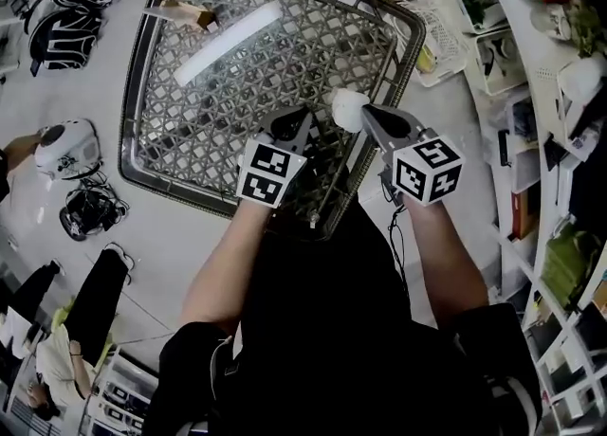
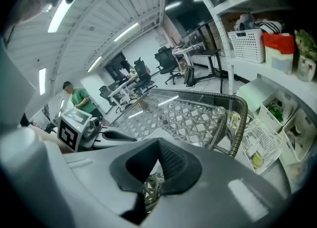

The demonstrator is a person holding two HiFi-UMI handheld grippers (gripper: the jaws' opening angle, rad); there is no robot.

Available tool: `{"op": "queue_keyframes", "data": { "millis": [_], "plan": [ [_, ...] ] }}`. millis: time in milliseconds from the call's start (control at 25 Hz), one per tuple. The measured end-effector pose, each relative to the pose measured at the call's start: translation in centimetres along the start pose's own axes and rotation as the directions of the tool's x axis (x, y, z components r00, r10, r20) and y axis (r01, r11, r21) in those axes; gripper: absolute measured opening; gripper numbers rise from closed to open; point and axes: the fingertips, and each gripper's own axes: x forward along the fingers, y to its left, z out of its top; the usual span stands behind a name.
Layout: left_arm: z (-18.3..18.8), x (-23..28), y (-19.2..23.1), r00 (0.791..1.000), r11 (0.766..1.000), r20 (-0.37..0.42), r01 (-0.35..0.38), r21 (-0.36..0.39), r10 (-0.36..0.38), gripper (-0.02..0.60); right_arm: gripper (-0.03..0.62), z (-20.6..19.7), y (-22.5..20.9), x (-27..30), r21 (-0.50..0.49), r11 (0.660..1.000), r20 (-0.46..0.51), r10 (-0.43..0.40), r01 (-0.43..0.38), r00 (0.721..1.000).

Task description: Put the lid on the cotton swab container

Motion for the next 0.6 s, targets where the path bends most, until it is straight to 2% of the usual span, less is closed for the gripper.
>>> {"op": "queue_keyframes", "data": {
  "millis": [280, 600],
  "plan": [
    [-1.5, -1.1, 0.8, 1.000, 0.999, -0.007, -0.005, -0.035, 0.005, 0.009, 0.009, 0.1, 1.2, 0.8, -0.113, 0.993, -0.046, -0.016, 0.011, 0.999],
    [-1.7, -1.2, 0.9, 1.000, 0.999, -0.003, -0.001, -0.052, 0.001, 0.008, 0.009, -0.3, 1.5, 2.0, -0.183, 0.983, -0.116, -0.041, 0.019, 0.992]
  ]
}}
